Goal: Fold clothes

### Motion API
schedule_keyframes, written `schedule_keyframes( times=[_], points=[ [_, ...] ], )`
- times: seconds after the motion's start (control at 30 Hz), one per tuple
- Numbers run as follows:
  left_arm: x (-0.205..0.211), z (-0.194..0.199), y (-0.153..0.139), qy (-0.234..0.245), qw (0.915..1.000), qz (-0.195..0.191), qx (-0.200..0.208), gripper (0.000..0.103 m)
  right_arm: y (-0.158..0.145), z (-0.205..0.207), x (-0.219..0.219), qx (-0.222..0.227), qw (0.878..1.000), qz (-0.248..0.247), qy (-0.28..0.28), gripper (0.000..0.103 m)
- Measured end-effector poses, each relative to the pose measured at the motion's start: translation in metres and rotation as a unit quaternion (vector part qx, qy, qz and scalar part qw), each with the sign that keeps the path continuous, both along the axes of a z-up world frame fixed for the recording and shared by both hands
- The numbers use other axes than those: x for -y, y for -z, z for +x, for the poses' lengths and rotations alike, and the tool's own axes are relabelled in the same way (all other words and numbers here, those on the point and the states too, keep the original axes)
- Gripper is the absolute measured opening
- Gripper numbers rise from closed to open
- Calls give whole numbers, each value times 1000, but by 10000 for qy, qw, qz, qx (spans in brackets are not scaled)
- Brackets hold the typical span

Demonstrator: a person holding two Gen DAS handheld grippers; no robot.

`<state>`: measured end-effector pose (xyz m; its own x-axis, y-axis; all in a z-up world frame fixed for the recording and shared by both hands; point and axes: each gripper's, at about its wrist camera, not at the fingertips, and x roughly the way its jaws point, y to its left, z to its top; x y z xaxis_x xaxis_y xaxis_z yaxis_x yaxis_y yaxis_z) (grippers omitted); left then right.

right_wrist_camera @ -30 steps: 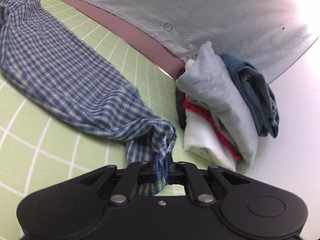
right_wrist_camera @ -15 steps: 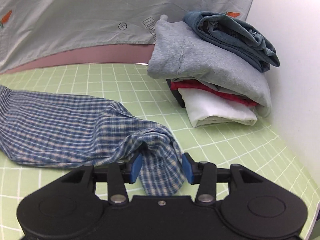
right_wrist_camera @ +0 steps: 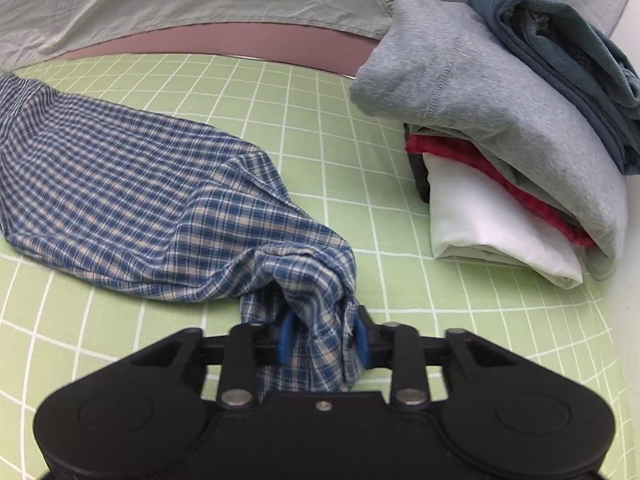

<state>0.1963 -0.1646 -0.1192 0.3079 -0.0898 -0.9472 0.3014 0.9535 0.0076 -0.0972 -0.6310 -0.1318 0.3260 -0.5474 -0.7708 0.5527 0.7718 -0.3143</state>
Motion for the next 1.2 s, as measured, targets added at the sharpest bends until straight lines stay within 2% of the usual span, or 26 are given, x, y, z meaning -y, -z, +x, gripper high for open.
schedule_keyframes(
  times=[0.07,0.13,0.17,0.23,0.27,0.3,0.47,0.5,0.57,0.63,0.7,0.77,0.83,0.9,0.93,1.0,1.03,1.07,1.13,1.17,1.2],
  points=[
    [1,1,1,-7,10000,-1,2,103,-1,4,-4,-227,9986,-481,-63,9],
    [1,2,1,-3,10000,-3,3,103,-4,8,-9,-469,9905,-1296,17,8],
    [0,2,1,-4,10000,-4,6,103,-5,11,-16,-607,9791,-1940,90,8],
    [-1,1,0,-13,10000,-11,27,103,-4,16,-34,-878,9402,-3287,189,9],
    [-1,0,0,-14,10000,-13,35,103,2,18,-44,-1055,9198,-3779,86,9],
    [-1,0,0,-11,10000,-12,35,103,11,18,-50,-1212,9140,-3872,-42,9],
    [-3,-2,-1,-8,10000,-12,36,103,43,10,-70,-1526,9408,-3011,-308,11],
    [-4,-2,-1,-10,10000,-14,38,103,46,7,-74,-1567,9434,-2903,-328,14],
    [-5,-1,-1,-9,10000,-13,36,103,48,4,-79,-1608,9502,-2638,-401,30],
    [-3,1,0,-11,10000,-11,30,103,42,-1,-84,-1416,9635,-2247,-331,35],
    [-3,2,0,-14,10000,-14,40,103,30,-6,-84,-1011,9777,-1840,-33,42],
    [-4,2,0,-17,10000,-15,43,103,13,-15,-78,-292,9888,-1389,461,52],
    [-4,2,0,-21,10000,-15,44,103,-6,-26,-71,515,9893,-927,1006,56],
    [-4,1,-1,-24,10000,-15,45,103,-24,-36,-63,1297,9779,-491,1565,58],
    [-4,1,-1,-26,10000,-16,47,103,-31,-44,-57,1726,9645,-279,1979,63],
    [-4,1,-1,-31,10000,-17,53,103,-42,-64,-45,2630,9178,231,2965,65],
    [-4,1,-1,-31,10000,-18,56,103,-42,-74,-40,3039,8826,577,3541,65],
    [-4,0,-1,-31,10000,-20,60,103,-38,-84,-37,3423,8420,959,4057,65],
    [-5,0,-1,-31,10000,-20,64,103,-23,-100,-39,4153,7646,1662,4640,66],
    [-5,1,-1,-29,10000,-19,62,103,-15,-104,-41,4448,7341,1922,4757,66],
    [-5,1,-1,-27,10000,-18,59,103,-7,-105,-41,4637,7119,2118,4830,66]
  ],
)
